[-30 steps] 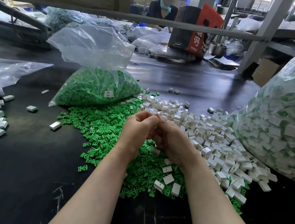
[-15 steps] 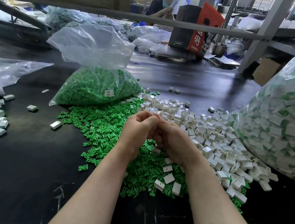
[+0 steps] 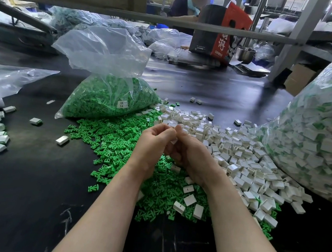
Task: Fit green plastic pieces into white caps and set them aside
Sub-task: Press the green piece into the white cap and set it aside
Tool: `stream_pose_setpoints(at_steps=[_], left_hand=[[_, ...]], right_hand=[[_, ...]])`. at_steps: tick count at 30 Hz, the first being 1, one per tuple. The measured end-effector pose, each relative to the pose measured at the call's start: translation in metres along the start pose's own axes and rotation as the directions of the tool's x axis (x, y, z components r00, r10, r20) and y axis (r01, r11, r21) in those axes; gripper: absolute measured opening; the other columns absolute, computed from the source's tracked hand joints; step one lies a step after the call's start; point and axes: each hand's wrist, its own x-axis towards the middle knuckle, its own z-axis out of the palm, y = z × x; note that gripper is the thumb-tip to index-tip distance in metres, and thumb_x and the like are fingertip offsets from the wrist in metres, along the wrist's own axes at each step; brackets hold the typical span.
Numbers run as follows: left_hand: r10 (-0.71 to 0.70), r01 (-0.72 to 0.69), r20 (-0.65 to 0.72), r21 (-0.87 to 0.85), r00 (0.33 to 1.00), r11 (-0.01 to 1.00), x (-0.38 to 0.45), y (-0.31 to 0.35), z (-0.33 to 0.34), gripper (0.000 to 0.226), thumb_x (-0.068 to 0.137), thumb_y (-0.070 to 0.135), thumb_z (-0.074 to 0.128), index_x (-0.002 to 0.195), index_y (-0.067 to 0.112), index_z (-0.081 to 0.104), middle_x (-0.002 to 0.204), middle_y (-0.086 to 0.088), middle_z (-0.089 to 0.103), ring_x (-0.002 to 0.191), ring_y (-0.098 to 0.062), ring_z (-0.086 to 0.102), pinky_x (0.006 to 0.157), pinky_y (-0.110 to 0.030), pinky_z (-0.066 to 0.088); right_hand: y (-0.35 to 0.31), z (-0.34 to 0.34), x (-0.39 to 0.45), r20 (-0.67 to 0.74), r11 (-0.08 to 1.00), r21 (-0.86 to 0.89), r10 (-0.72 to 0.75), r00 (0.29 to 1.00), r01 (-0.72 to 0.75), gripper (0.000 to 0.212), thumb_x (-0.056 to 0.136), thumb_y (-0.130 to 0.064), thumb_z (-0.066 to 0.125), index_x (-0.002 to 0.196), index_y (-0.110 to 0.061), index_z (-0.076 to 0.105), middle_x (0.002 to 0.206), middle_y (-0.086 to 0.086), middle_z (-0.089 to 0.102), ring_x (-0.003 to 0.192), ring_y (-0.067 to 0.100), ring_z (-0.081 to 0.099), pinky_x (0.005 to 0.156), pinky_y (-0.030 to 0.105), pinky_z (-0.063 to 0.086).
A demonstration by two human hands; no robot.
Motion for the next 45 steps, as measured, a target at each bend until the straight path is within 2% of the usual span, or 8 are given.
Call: stream_pose_setpoints(at_steps=[3,11,17,22,28,32,36,45], left_hand=[[-0.032,0.033,0.011,-0.063,0.999,0.997,0.000,0.002,-0.001,0.022,0.089,-0.002,0.051,0.072,0.009,0.061,0.053,0.000,0.055,0.039,-0.010,0.049,0.046,-0.019,0.043],[-0.078,0.080,0.021,-0.127,0.997,0.989,0.000,0.004,-0.004,0.020,0.088,-0.003,0.052,0.076,0.008,0.064,0.063,-0.004,0.057,0.048,-0.013,0.046,0.055,-0.027,0.041],[-0.099,0.098,0.003,-0.163,0.995,0.982,0.000,0.004,-0.004,0.024,0.087,-0.004,0.050,0.073,0.010,0.063,0.063,-0.004,0.056,0.048,-0.011,0.046,0.049,-0.019,0.043],[-0.057,0.055,-0.005,-0.169,0.998,0.984,0.001,0.004,-0.008,0.019,0.091,0.000,0.056,0.076,0.010,0.063,0.070,-0.003,0.065,0.062,-0.014,0.058,0.064,-0.024,0.053],[0.021,-0.021,-0.026,0.005,0.999,1.000,0.003,0.001,-0.020,0.005,0.085,0.015,0.072,0.083,0.019,0.074,0.084,-0.005,0.076,0.081,-0.017,0.073,0.069,-0.025,0.054],[0.073,-0.071,-0.023,0.100,0.997,0.992,0.002,0.001,-0.024,0.026,0.071,0.030,0.077,0.092,0.015,0.074,0.083,-0.005,0.076,0.076,-0.015,0.071,0.067,-0.023,0.055],[0.110,-0.108,-0.003,0.142,0.994,0.984,0.001,0.001,-0.024,0.009,0.082,0.015,0.073,0.088,0.021,0.076,0.081,-0.003,0.076,0.071,-0.010,0.069,0.066,-0.019,0.054],[0.240,-0.232,0.038,0.428,0.970,0.873,0.001,0.002,-0.028,0.019,0.088,0.004,0.068,0.100,0.016,0.076,0.091,0.005,0.075,0.080,-0.001,0.068,0.079,-0.020,0.054]], right_hand=[[0.001,-0.001,0.000,0.018,0.997,0.072,0.007,1.000,-0.008,0.057,0.102,-0.052,0.031,0.067,-0.025,0.067,0.061,-0.005,0.055,0.051,0.006,0.043,0.047,0.020,0.033],[0.003,-0.005,0.003,0.001,0.996,0.084,0.006,1.000,-0.006,0.054,0.104,-0.045,0.029,0.070,-0.017,0.061,0.064,-0.001,0.060,0.053,0.012,0.037,0.051,0.027,0.026],[0.003,-0.004,0.003,-0.002,0.998,0.065,0.010,1.000,-0.010,0.054,0.104,-0.046,0.030,0.072,-0.014,0.060,0.066,0.002,0.057,0.052,0.010,0.040,0.049,0.024,0.030],[0.003,-0.008,0.004,-0.032,0.996,0.094,0.006,0.999,-0.003,0.047,0.102,-0.046,0.037,0.070,-0.021,0.061,0.065,0.001,0.051,0.054,0.011,0.041,0.047,0.020,0.032],[0.001,-0.012,0.002,-0.163,0.994,0.009,-0.107,0.981,0.110,0.023,0.098,-0.023,0.055,0.081,-0.009,0.063,0.064,0.002,0.058,0.055,0.012,0.047,0.048,0.020,0.036],[-0.001,-0.012,0.001,-0.284,0.978,-0.084,-0.206,0.936,0.190,0.005,0.092,-0.010,0.065,0.088,-0.007,0.066,0.066,-0.001,0.063,0.054,0.008,0.054,0.049,0.019,0.041],[-0.003,-0.012,-0.001,-0.290,0.956,-0.182,-0.276,0.916,0.231,0.009,0.088,-0.005,0.068,0.091,-0.013,0.071,0.075,0.003,0.070,0.062,0.007,0.062,0.054,0.018,0.047],[-0.005,-0.008,-0.002,-0.265,0.914,-0.360,-0.292,0.919,0.186,0.005,0.088,-0.005,0.068,0.087,-0.009,0.069,0.082,0.017,0.071,0.063,0.008,0.062,0.055,0.018,0.048]])
